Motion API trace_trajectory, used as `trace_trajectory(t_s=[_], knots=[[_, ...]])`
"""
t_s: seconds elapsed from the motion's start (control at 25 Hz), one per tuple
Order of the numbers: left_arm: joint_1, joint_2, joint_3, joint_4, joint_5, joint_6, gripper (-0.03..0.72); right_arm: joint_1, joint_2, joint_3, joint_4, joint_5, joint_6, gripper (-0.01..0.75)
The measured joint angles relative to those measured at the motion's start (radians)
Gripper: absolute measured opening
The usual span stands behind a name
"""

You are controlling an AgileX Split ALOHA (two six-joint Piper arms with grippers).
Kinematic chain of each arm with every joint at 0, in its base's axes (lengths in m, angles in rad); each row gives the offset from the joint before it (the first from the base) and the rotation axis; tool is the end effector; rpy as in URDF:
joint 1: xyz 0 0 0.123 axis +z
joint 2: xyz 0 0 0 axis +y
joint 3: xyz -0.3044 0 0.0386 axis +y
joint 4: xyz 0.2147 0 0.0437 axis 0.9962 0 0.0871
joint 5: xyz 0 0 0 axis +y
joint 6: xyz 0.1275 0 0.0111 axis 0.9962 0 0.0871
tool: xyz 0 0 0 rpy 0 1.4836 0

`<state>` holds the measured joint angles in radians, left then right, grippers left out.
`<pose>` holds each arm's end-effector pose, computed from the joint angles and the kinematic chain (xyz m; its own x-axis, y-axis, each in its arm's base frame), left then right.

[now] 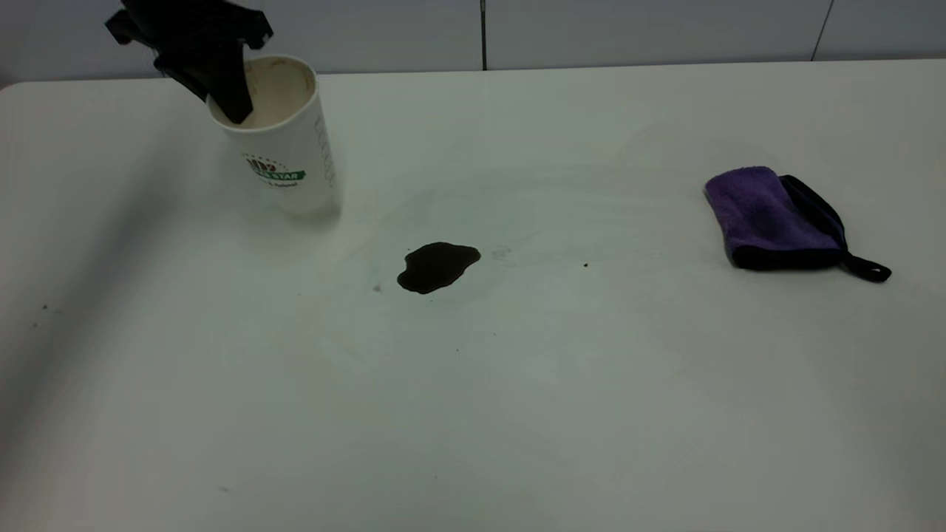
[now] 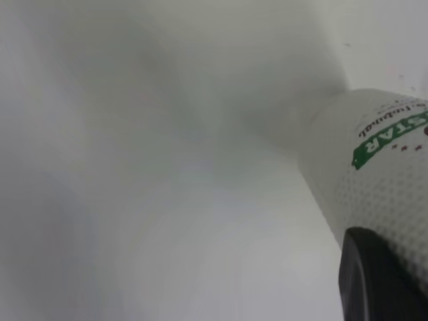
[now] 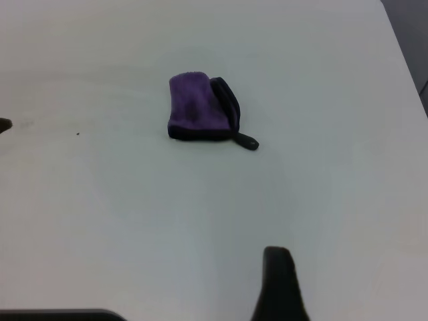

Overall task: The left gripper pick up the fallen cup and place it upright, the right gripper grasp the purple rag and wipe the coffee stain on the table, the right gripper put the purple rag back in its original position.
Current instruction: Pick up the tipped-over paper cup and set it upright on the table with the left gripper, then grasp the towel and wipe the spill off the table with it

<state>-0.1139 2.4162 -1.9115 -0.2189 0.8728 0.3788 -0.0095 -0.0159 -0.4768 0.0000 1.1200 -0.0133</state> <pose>0.4931 -0.0778 0.1096 -0.8873 0.3343 -0.3176 0.3784 0.9215 -0.0872 -0.0267 0.0003 0.2310 -0.5143 -0.0084 -0.8576 0.0027 0.9999 -0.0114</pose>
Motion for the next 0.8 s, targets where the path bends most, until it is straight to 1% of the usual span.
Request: trace_trajectory(t_s=[0.2,0.36,0.4,0.48,0.68,0.72,0.8], knots=[[0.0,0.043,0.0,-0.023,-0.049,0.004,0.055,0.0,0.0,0.0,0.0,0.0,0.0,0.59],[0.001,0.056,0.0,-0.049,-0.069,0.012,0.135,0.0,0.0,0.0,0.0,0.0,0.0,0.59],[0.001,0.056,0.0,-0.052,-0.072,0.013,0.172,0.0,0.0,0.0,0.0,0.0,0.0,0.59],[0.002,0.051,0.0,-0.054,-0.075,0.019,0.269,0.0,0.0,0.0,0.0,0.0,0.0,0.59],[0.003,-0.035,0.0,-0.035,-0.037,0.035,0.632,0.0,0.0,0.0,0.0,0.0,0.0,0.59],[0.003,-0.069,0.0,-0.023,-0.022,0.033,0.678,0.0,0.0,0.0,0.0,0.0,0.0,0.59],[0.003,-0.144,0.0,-0.001,0.016,0.023,0.711,0.0,0.0,0.0,0.0,0.0,0.0,0.59]])
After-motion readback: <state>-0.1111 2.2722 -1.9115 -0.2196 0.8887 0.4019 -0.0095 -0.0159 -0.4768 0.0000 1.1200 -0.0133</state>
